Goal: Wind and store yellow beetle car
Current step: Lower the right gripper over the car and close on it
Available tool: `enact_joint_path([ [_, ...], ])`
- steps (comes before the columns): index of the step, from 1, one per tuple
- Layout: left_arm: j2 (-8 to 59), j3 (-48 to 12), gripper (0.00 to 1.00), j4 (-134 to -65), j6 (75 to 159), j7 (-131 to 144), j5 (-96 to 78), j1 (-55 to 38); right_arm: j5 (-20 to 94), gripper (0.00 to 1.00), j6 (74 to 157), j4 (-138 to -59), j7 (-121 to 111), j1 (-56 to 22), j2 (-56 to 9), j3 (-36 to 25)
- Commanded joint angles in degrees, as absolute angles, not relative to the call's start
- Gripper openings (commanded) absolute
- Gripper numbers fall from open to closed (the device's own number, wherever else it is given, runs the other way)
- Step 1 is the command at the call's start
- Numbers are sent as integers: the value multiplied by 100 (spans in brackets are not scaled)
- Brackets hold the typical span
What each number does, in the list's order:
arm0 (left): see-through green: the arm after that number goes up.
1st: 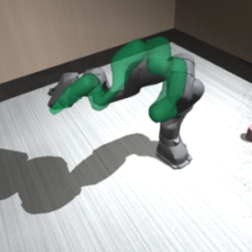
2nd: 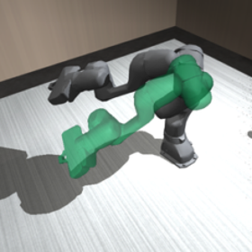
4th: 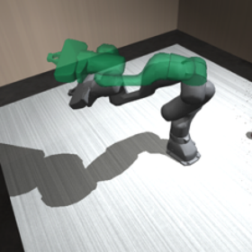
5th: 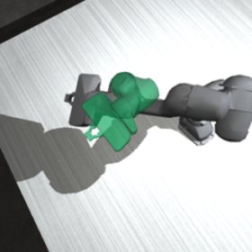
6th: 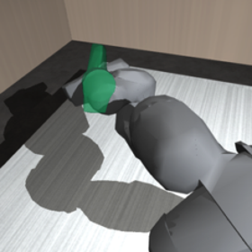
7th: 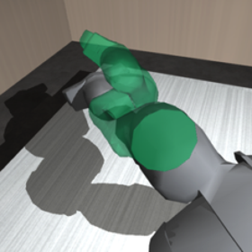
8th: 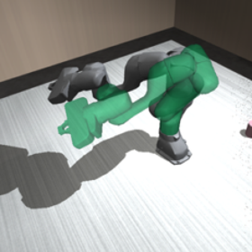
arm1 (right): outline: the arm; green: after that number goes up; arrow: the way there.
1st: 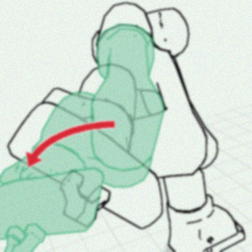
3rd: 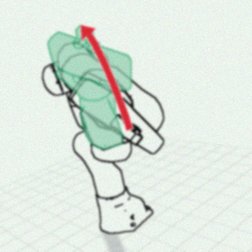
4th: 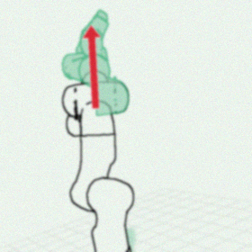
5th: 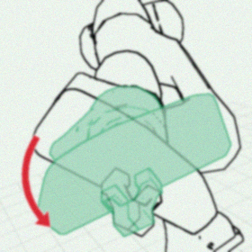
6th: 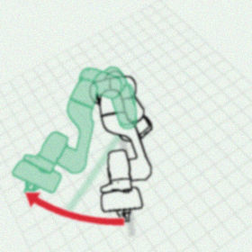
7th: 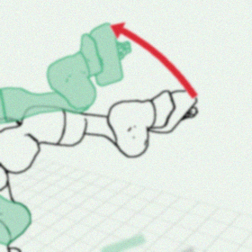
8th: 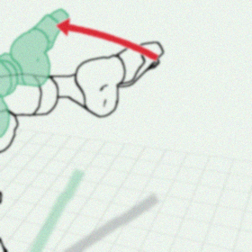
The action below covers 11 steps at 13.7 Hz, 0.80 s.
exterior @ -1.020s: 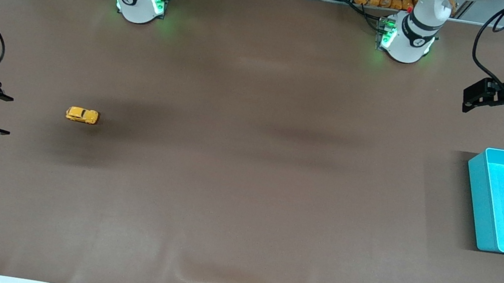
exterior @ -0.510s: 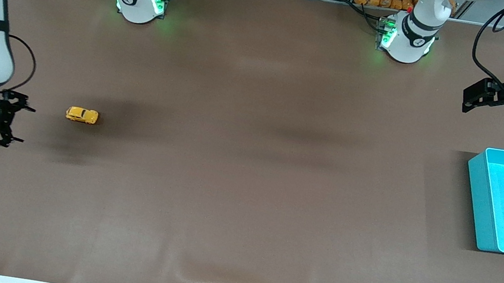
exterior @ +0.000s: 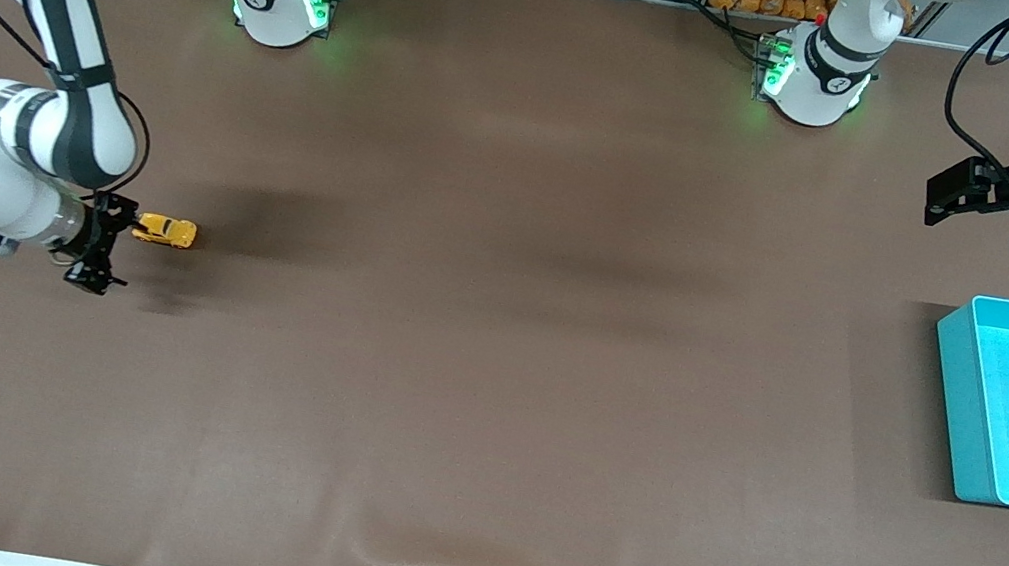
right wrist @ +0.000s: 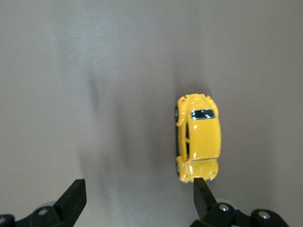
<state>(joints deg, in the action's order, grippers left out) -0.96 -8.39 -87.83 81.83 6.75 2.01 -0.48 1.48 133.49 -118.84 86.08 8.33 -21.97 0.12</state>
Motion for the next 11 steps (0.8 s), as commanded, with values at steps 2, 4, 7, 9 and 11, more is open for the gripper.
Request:
enact_joint_path([
  [2,-97,-853,100,-8763,8191,712,149,-44,-44,100,13500,-12278,8675,993,-1978,-9],
  [4,-97,-853,100,-8763,8191,712,149,-44,-53,100,13840,-12688,8675,1115,-1812,0],
  [7,-88,-853,100,-8763,8191,712,149,-53,-53,100,14493,-13140,8561,1318,-1599,9],
  [9,-70,-853,100,-8763,8191,712,149,-53,-53,100,14493,-13148,8560,1353,-1591,9],
  [11,-70,-853,100,-8763,8191,712,149,-53,-53,100,14589,-13227,8613,1301,-1617,17],
])
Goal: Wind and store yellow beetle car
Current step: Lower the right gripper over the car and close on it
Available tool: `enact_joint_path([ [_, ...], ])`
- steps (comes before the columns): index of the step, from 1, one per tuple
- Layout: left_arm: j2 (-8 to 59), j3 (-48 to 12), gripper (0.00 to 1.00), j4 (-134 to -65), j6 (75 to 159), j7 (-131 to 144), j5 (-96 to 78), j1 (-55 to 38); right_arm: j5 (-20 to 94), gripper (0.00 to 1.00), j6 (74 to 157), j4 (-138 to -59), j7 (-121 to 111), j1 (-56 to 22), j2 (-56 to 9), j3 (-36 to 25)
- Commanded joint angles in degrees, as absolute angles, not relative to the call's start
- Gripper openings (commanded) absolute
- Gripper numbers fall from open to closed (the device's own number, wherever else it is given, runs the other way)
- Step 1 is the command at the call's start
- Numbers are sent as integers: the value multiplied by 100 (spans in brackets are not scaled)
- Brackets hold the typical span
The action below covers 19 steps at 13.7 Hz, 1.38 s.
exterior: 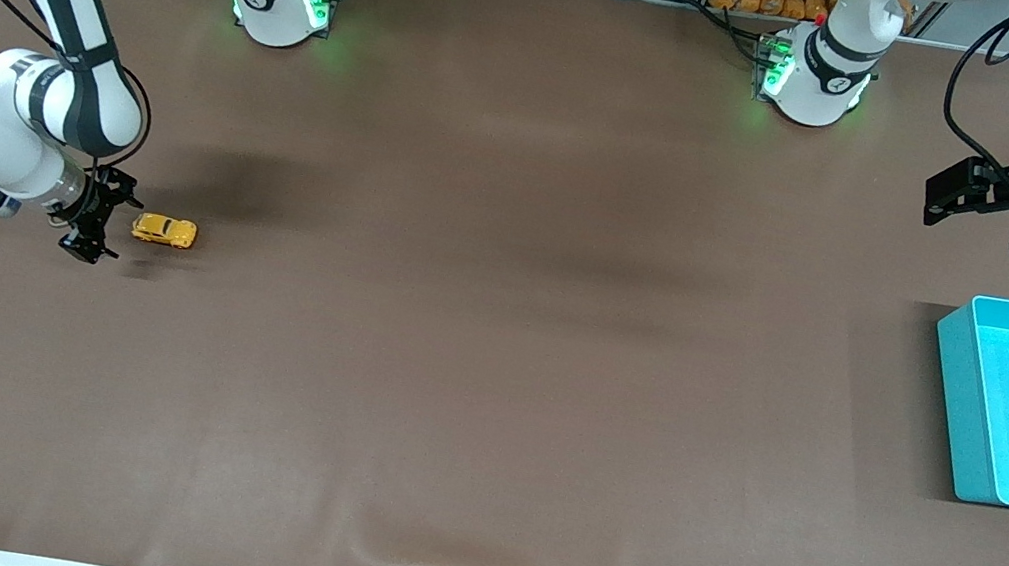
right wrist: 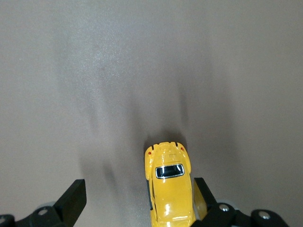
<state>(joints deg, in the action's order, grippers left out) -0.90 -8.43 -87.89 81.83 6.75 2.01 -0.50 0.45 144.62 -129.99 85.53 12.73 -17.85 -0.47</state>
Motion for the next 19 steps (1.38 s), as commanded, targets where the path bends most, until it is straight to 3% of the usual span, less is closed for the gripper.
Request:
enact_joint_path([
  [1,-79,-853,100,-8763,8191,712,141,-53,-53,100,14625,-13236,8657,1266,-1617,18],
  [16,-79,-835,100,-8763,8191,712,149,0,-44,100,15205,-13588,8912,1046,-1784,18],
  [17,-79,-826,100,-8763,8191,721,149,0,-44,94,15222,-13597,8912,1046,-1784,18],
  [19,-79,-826,100,-8763,8191,712,149,0,-44,67,15258,-13614,8982,1046,-1793,18],
])
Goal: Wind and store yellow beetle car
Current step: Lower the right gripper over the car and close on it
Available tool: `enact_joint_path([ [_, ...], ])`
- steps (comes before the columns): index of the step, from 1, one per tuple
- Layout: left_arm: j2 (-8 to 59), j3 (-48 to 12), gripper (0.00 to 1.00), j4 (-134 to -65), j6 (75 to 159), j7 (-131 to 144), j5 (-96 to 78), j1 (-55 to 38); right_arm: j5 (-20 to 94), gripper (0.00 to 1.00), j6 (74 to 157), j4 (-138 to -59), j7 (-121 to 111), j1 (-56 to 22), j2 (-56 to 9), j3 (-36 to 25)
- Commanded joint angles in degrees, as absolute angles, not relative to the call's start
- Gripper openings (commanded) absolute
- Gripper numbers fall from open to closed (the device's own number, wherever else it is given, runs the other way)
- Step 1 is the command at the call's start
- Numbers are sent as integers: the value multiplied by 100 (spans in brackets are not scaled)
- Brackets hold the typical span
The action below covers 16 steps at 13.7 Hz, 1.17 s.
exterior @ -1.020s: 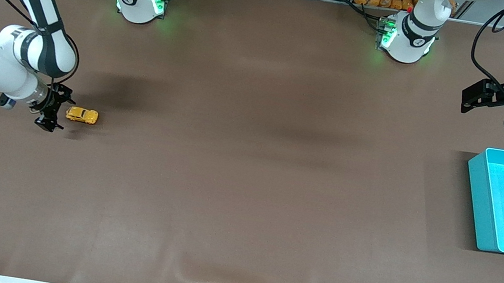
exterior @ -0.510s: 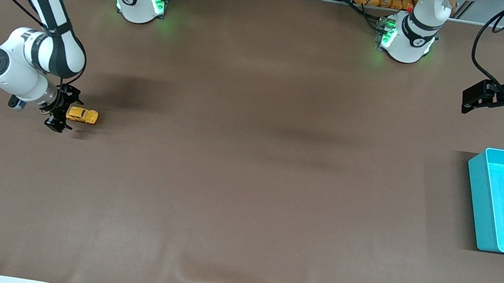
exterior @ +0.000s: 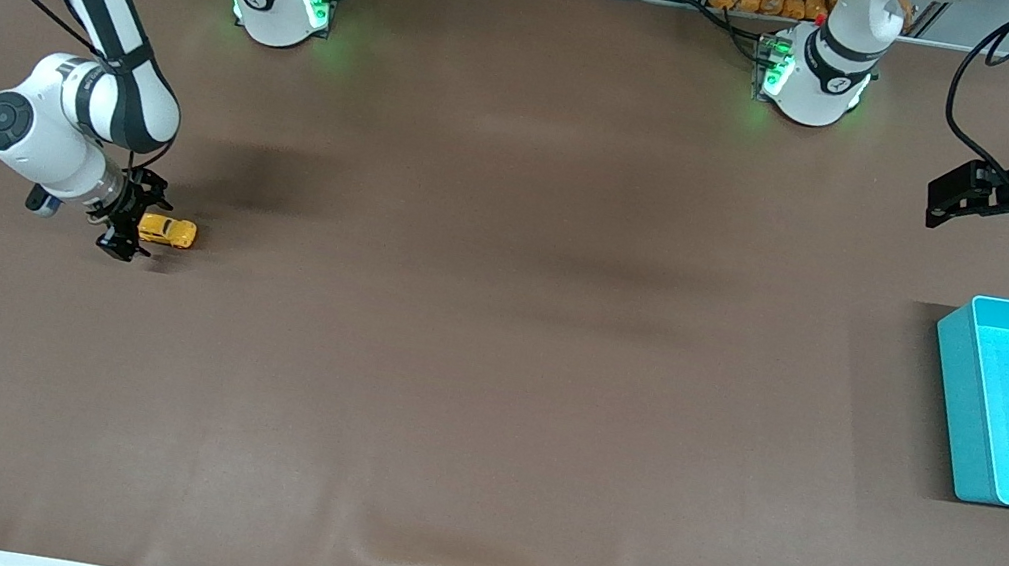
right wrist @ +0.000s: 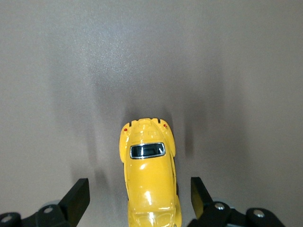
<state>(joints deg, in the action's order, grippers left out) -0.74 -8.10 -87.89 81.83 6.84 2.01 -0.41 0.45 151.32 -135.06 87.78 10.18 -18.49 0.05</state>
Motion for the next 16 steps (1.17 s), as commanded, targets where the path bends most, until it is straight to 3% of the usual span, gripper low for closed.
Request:
enact_joint_path([
  [1,-79,-826,100,-8763,8191,712,149,0,-44,58,15275,-13632,8991,1028,-1793,18],
  [5,-79,-826,100,-8763,8191,721,149,-9,-44,16,15625,-13894,9009,1019,-1802,18],
  [7,-79,-826,100,-8763,8191,721,149,-9,-44,3,15767,-13939,9009,1020,-1845,18],
  [16,-79,-835,100,-8763,8191,721,149,-18,-62,0,15952,-13931,8895,906,-2118,9],
])
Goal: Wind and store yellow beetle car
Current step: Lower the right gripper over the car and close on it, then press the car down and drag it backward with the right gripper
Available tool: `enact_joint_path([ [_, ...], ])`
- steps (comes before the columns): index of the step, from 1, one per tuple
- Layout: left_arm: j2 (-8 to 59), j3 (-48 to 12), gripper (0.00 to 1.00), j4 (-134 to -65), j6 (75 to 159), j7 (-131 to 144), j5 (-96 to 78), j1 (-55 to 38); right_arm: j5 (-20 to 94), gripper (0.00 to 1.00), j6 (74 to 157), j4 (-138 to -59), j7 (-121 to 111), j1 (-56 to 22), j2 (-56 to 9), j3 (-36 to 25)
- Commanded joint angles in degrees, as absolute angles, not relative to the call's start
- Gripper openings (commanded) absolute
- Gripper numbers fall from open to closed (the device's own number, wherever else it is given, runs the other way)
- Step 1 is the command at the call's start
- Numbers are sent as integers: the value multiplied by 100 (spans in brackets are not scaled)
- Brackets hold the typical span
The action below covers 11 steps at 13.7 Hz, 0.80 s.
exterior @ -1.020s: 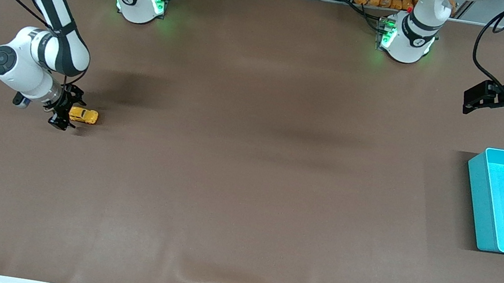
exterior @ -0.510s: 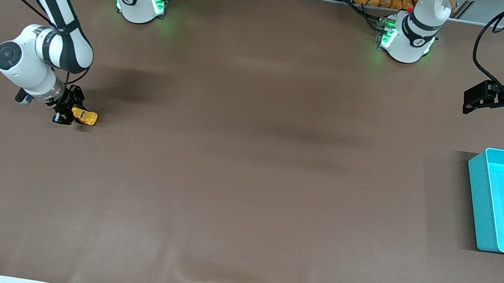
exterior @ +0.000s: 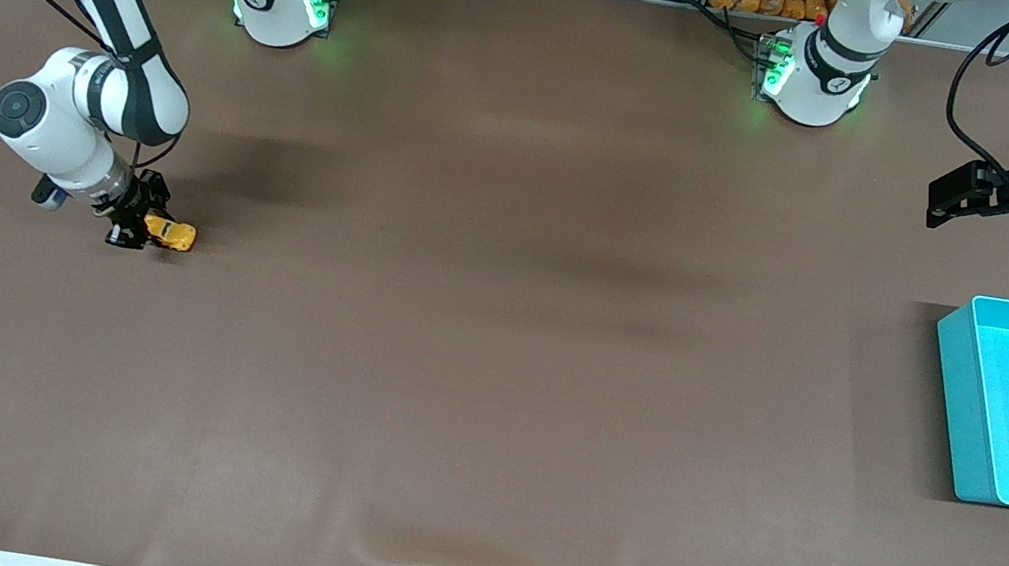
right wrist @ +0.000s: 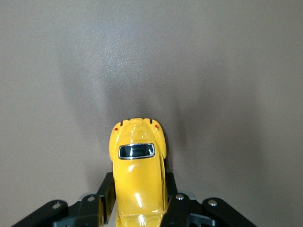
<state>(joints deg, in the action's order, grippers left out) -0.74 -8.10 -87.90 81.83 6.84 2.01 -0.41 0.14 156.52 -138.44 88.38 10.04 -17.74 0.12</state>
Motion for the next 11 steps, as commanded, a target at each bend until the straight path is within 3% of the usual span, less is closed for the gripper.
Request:
enact_joint_path([
  [1,-79,-835,100,-8763,8191,721,149,-18,-62,0,15943,-13931,8895,870,-2118,9],
  [11,-79,-835,100,-8763,8191,721,149,-18,-70,0,15961,-13922,8016,1441,-2118,-9],
])
